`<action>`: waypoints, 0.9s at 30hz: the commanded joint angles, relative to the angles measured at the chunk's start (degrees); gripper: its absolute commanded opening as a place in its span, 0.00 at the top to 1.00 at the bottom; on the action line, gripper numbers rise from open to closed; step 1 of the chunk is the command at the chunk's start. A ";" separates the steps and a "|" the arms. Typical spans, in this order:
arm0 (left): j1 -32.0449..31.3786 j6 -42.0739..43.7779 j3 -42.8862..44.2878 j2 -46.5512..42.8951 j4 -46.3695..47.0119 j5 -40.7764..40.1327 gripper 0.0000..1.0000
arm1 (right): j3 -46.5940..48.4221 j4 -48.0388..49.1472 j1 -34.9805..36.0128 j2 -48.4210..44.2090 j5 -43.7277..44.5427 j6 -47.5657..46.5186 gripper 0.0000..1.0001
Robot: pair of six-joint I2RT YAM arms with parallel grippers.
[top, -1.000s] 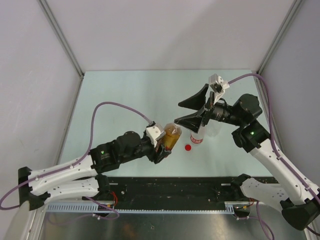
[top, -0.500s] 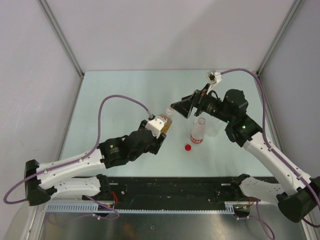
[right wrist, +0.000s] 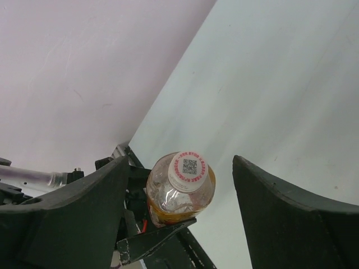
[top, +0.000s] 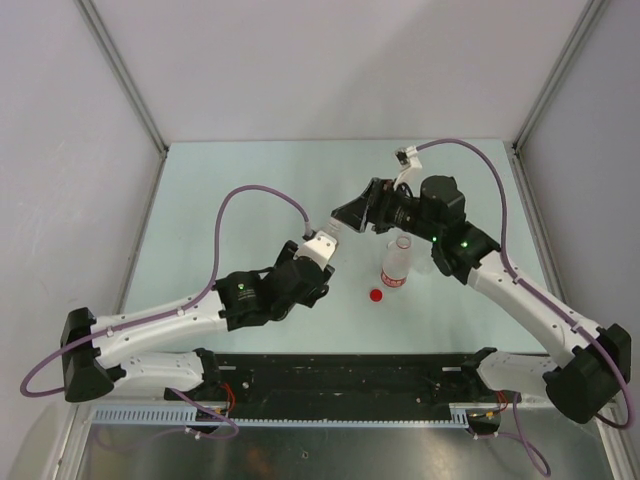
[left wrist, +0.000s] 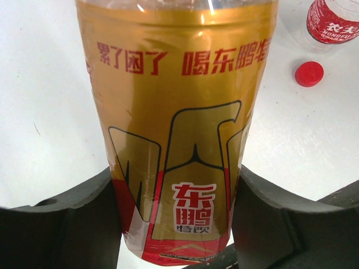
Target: Unscrew the bottle caps
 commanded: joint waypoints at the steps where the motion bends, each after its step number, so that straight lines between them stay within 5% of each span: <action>1: -0.41 -1.69 2.66 -0.39 0.37 -1.90 0.59 | 0.43 0.86 1.32 1.44 1.00 0.82 0.25; 9: -0.41 -1.54 2.59 0.06 0.34 -0.85 0.59 | 0.43 1.02 2.01 3.62 -0.74 1.52 0.40; 22: -0.41 -1.74 2.35 -0.79 0.40 0.60 0.59 | 0.45 2.90 2.08 3.10 -6.58 0.57 0.90; 27: -0.43 -1.50 1.47 -2.26 0.74 2.76 0.59 | 0.45 3.66 1.84 0.88 -9.85 -3.68 0.99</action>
